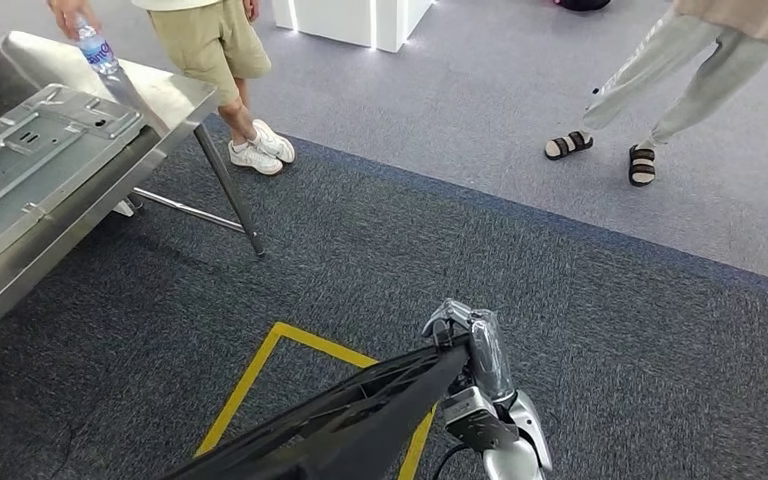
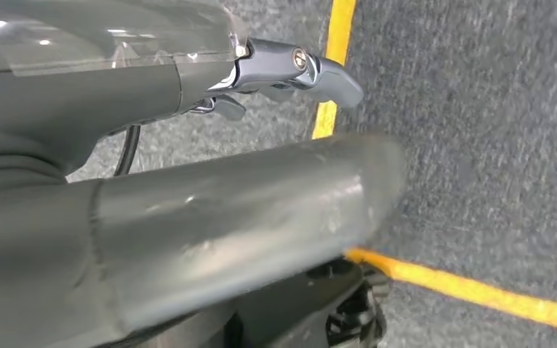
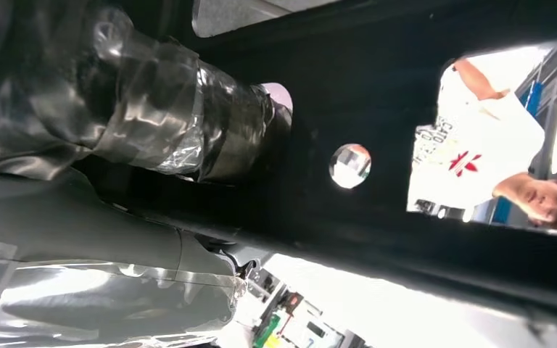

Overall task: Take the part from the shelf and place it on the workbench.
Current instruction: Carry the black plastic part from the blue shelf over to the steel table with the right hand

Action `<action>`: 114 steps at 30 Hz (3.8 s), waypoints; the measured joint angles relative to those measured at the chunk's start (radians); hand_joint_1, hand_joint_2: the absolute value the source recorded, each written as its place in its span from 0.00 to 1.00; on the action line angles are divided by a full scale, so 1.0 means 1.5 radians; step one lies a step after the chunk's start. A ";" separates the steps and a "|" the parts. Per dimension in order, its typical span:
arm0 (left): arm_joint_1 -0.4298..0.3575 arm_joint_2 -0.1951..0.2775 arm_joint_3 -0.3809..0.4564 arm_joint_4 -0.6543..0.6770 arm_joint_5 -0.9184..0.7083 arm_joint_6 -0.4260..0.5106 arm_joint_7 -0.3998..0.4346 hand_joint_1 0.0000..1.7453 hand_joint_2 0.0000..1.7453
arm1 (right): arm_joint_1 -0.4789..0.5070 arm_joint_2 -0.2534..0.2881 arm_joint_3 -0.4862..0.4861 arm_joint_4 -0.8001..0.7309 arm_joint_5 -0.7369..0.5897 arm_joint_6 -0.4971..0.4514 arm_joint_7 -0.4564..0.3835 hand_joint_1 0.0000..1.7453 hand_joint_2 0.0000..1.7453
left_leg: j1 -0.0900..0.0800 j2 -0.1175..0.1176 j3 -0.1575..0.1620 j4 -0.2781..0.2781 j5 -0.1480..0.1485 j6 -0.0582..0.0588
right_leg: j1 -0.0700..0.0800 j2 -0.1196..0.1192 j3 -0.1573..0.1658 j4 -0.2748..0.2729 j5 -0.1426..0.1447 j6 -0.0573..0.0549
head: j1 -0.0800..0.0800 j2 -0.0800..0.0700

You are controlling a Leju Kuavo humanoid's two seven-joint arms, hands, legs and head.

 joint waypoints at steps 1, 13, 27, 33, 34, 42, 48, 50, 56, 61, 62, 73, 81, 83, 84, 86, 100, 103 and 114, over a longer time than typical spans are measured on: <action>0.001 0.000 0.000 0.000 0.000 0.000 0.000 0.00 0.00 | 0.000 0.000 0.000 0.000 0.000 0.000 0.000 1.00 0.00 | 0.001 0.002 -0.001 0.003 -0.003 -0.003 | 0.000 -0.004 0.001 -0.002 0.001 -0.004 | 0.000 0.000; -0.002 0.000 0.000 0.000 0.008 -0.004 -0.001 0.00 0.00 | -0.002 0.002 0.001 0.000 0.001 0.002 0.000 1.00 0.00 | -0.004 0.064 0.010 0.001 -0.005 -0.003 | 0.003 -0.055 0.008 -0.008 0.000 -0.010 | 0.000 0.000; -0.003 0.000 0.001 0.000 0.010 -0.013 -0.015 0.00 0.00 | -0.002 -0.001 -0.001 0.002 0.001 0.002 -0.001 1.00 0.00 | -0.001 0.012 0.013 -0.003 -0.005 0.011 | -0.002 -0.003 -0.015 0.035 -0.003 0.009 | 0.000 0.000; -0.003 0.000 0.001 0.000 0.012 -0.013 -0.015 0.00 0.00 | -0.003 0.000 -0.002 0.002 0.001 0.002 -0.001 1.00 0.00 | 0.002 0.009 -0.006 0.023 -0.023 -0.008 | -0.002 -0.005 0.000 -0.002 0.001 -0.009 | 0.000 0.000; -0.003 0.000 0.001 0.000 0.012 -0.013 -0.015 0.00 0.00 | -0.003 0.001 -0.002 0.002 0.001 0.002 -0.001 1.00 0.00 | 0.002 0.018 -0.018 0.051 -0.039 -0.011 | -0.003 -0.011 0.001 -0.004 0.002 -0.012 | 0.000 0.000; -0.003 0.001 0.001 0.000 0.012 -0.011 -0.014 0.00 0.00 | -0.002 0.001 -0.003 0.001 0.001 0.002 -0.002 1.00 0.00 | 0.002 0.054 -0.014 0.040 -0.011 -0.008 | 0.000 -0.046 0.011 -0.005 -0.005 -0.012 | 0.000 0.000; -0.002 0.002 0.001 0.000 0.010 -0.009 -0.014 0.00 0.00 | -0.003 0.001 -0.004 -0.002 0.000 0.001 -0.003 1.00 0.00 | -0.001 0.050 0.015 -0.018 0.004 0.010 | 0.002 -0.051 0.014 0.002 -0.016 0.007 | 0.000 0.000; -0.003 0.002 0.001 0.000 0.009 -0.009 -0.014 0.00 0.00 | -0.003 0.001 -0.005 -0.003 0.000 0.001 -0.003 1.00 0.00 | 0.002 0.045 0.019 -0.024 0.008 0.016 | 0.002 -0.035 -0.012 0.062 -0.052 0.009 | 0.000 0.000; -0.004 0.002 0.001 0.000 0.005 -0.007 -0.009 0.00 0.00 | -0.002 -0.001 -0.011 -0.004 0.000 0.002 -0.003 1.00 0.00 | 0.000 0.021 0.018 -0.014 0.002 0.014 | 0.001 -0.021 -0.038 0.095 -0.031 0.008 | 0.000 0.000; -0.003 0.002 0.002 0.000 0.005 -0.003 -0.005 0.00 0.00 | -0.003 -0.001 -0.013 -0.005 0.001 0.003 -0.003 1.00 0.00 | -0.001 0.006 0.008 -0.001 -0.005 0.000 | 0.003 -0.006 0.002 0.001 0.000 -0.003 | 0.000 0.000; -0.003 0.003 0.003 0.000 0.005 -0.003 -0.004 0.00 0.00 | -0.004 -0.001 -0.014 -0.005 0.001 0.003 -0.003 1.00 0.00 | 0.000 0.006 0.007 0.000 -0.007 -0.003 | 0.002 -0.009 0.003 -0.002 0.001 -0.007 | 0.000 0.000; -0.004 0.006 0.006 0.000 0.005 -0.002 -0.004 0.00 0.00 | -0.005 0.001 -0.016 -0.006 0.001 0.003 -0.003 1.00 0.00 | 0.000 0.051 -0.004 0.030 -0.010 -0.007 | 0.003 -0.048 0.013 -0.008 -0.003 -0.016 | 0.000 0.000; -0.004 0.007 0.007 0.000 0.005 -0.002 -0.004 0.00 0.00 | -0.009 0.000 -0.017 -0.006 0.001 0.003 -0.003 1.00 0.00 | 0.000 0.042 0.025 -0.030 0.007 0.017 | 0.002 -0.032 -0.022 0.077 -0.057 0.007 | 0.000 0.000; -0.005 0.007 0.007 0.000 0.005 -0.002 -0.004 0.00 0.00 | -0.008 -0.001 -0.017 -0.006 0.001 0.003 -0.003 1.00 0.00 | 0.000 0.037 0.025 -0.029 0.007 0.019 | 0.001 -0.027 -0.062 0.154 -0.086 0.009 | 0.000 0.000; -0.004 0.007 0.007 0.000 0.005 -0.002 -0.004 0.00 0.00 | -0.007 -0.001 -0.017 -0.005 0.001 0.003 -0.003 1.00 0.00 | 0.000 0.033 0.025 -0.027 0.006 0.019 | 0.001 -0.026 -0.070 0.165 -0.081 0.010 | 0.000 0.000; -0.004 0.007 0.007 0.000 0.005 -0.002 -0.004 0.00 0.00 | -0.007 -0.002 -0.017 -0.005 0.001 0.003 -0.003 1.00 0.00 | 0.001 0.024 0.025 -0.022 0.003 0.016 | -0.001 -0.024 -0.050 0.118 -0.041 0.010 | 0.000 0.000; -0.001 0.006 0.008 0.000 0.005 -0.004 -0.004 0.00 0.00 | -0.007 -0.002 -0.020 -0.007 0.001 0.003 -0.003 1.00 0.00 | 0.008 0.038 -0.074 0.178 -0.083 -0.022 | -0.001 -0.041 0.008 -0.009 0.003 -0.018 | 0.000 0.000; -0.001 0.007 0.008 0.000 0.005 -0.004 -0.005 0.00 0.00 | -0.007 -0.002 -0.020 -0.009 0.001 0.003 -0.003 1.00 0.00 | 0.004 0.052 -0.013 0.051 -0.017 -0.012 | 0.000 -0.048 0.013 -0.009 0.000 -0.015 | 0.000 0.000; -0.002 0.007 0.009 0.000 0.006 -0.004 -0.010 0.00 0.00 | -0.004 -0.003 -0.025 -0.015 -0.001 0.003 -0.002 1.00 0.00 | 0.000 0.037 0.025 -0.027 0.005 0.018 | 0.002 -0.027 -0.062 0.162 -0.087 0.009 | 0.000 0.000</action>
